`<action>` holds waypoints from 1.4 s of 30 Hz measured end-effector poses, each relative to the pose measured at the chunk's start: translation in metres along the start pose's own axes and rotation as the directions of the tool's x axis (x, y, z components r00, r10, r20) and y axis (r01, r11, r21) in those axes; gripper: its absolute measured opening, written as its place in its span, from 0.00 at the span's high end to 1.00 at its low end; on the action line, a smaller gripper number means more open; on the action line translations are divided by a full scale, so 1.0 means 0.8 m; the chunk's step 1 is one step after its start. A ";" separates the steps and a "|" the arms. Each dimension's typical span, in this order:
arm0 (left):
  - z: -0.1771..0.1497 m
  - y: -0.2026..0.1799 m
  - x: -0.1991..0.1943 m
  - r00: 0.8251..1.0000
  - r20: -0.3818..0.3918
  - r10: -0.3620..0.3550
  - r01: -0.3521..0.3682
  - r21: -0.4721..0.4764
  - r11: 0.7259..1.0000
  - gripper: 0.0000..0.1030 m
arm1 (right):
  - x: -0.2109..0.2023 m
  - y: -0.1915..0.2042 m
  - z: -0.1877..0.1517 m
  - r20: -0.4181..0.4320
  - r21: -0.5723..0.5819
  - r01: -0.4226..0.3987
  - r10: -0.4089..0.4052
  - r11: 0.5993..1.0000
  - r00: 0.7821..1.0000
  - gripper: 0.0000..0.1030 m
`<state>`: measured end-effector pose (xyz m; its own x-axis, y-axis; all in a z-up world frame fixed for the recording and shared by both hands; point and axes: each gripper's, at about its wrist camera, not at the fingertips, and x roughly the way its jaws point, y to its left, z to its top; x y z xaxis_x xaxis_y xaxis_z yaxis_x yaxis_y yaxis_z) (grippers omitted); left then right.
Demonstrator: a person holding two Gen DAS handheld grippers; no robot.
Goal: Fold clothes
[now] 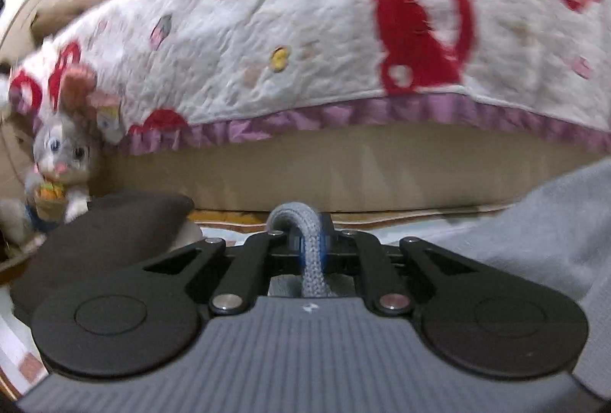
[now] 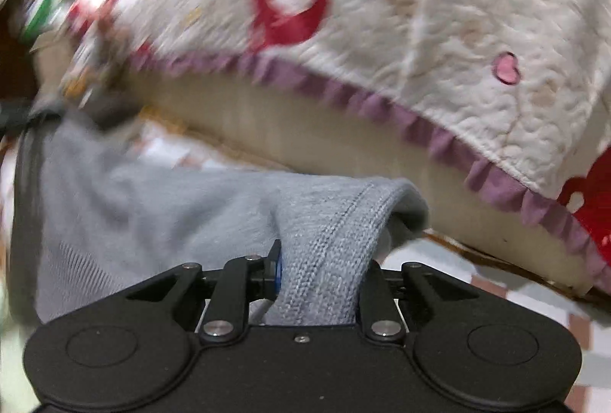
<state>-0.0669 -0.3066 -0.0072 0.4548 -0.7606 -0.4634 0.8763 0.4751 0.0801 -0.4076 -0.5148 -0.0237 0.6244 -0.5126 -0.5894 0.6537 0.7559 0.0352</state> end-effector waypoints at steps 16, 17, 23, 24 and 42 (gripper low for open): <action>-0.112 0.038 0.066 0.828 -0.465 -0.315 0.060 -0.484 0.873 0.50 | 0.051 -0.110 -0.079 -0.195 0.608 0.146 -0.031 0.781 0.980 0.44; -0.117 0.033 0.066 0.817 -0.470 -0.334 0.067 -0.498 0.865 0.50 | 0.046 -0.103 -0.083 -0.189 0.632 0.126 -0.005 0.765 0.982 0.42; -0.130 -0.006 0.056 0.807 -0.509 -0.300 0.081 -0.407 0.910 0.56 | 0.046 -0.052 -0.098 -0.236 0.626 0.137 0.020 0.768 0.972 0.42; -0.127 -0.018 0.051 0.815 -0.501 -0.291 0.116 -0.351 0.929 0.58 | 0.045 -0.050 -0.095 -0.223 0.604 0.133 0.006 0.786 0.975 0.42; -0.142 -0.045 0.032 0.879 -0.397 -0.262 0.133 -0.323 0.937 0.27 | 0.068 0.024 -0.105 -0.154 0.718 -0.218 0.456 0.661 0.877 0.44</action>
<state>-0.1050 -0.2934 -0.1220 0.1070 -0.6175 -0.7792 0.8303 0.4866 -0.2716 -0.3970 -0.4937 -0.1228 0.7799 -0.0421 -0.6246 0.6030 0.3184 0.7315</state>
